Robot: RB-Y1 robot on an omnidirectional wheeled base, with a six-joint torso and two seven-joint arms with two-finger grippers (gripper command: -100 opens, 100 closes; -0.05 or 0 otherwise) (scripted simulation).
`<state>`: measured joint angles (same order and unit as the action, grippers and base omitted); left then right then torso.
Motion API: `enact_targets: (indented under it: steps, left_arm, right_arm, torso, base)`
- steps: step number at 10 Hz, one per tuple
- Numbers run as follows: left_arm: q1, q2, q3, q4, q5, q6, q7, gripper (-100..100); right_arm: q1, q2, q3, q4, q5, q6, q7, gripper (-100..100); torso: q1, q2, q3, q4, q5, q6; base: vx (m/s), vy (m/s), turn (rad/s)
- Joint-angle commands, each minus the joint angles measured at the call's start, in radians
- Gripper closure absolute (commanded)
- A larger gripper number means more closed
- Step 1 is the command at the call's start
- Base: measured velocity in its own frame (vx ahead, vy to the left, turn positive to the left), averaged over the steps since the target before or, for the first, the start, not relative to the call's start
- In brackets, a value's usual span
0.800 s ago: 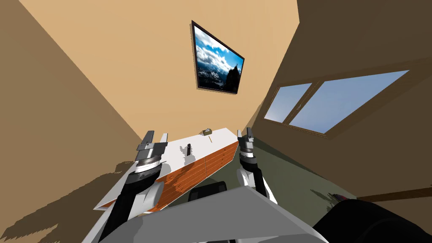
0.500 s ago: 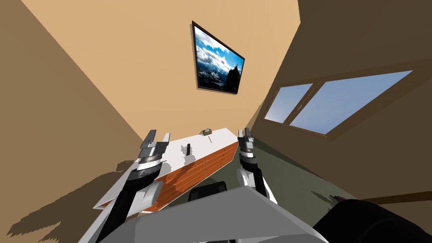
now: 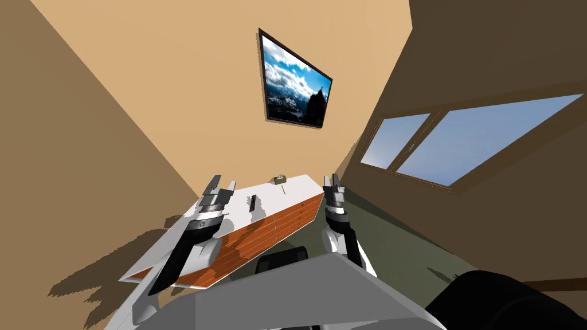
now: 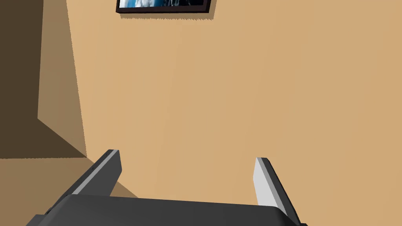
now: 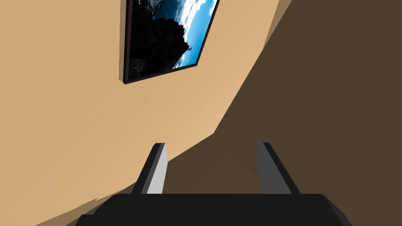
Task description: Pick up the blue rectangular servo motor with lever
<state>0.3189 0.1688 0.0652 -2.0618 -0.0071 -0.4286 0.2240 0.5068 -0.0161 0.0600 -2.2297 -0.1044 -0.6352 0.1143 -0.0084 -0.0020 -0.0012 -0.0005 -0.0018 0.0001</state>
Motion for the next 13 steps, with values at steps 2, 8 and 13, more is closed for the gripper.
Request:
enact_targets:
  steps: [2, 8, 13]
  left_arm:
    - [-0.075, 0.033, 0.011, 0.081, 0.045, 0.071, 0.045, -100]
    - [-0.208, 0.075, 0.037, 0.220, 0.123, 0.203, 0.127, -100]
    - [-0.309, 0.100, 0.059, 0.342, 0.178, 0.311, 0.189, -100]
  right_arm:
    - [0.000, 0.000, 0.000, 0.000, 0.000, 0.000, 0.000, 0]
    - [0.000, 0.000, 0.000, 0.000, 0.000, 0.000, 0.000, 0]
    - [0.000, 0.000, 0.000, 0.000, 0.000, 0.000, 0.000, 0]
  torso:
    - [0.000, 0.000, 0.000, 0.000, 0.000, 0.000]
    - [0.003, 0.000, 0.000, 0.000, 0.000, 0.000]
    - [0.004, 0.000, 0.000, 0.000, 0.001, 0.000]
  base:
    - [0.018, -0.117, 0.066]
    - [0.009, -0.093, 0.043]
    - [0.019, -0.090, 0.040]
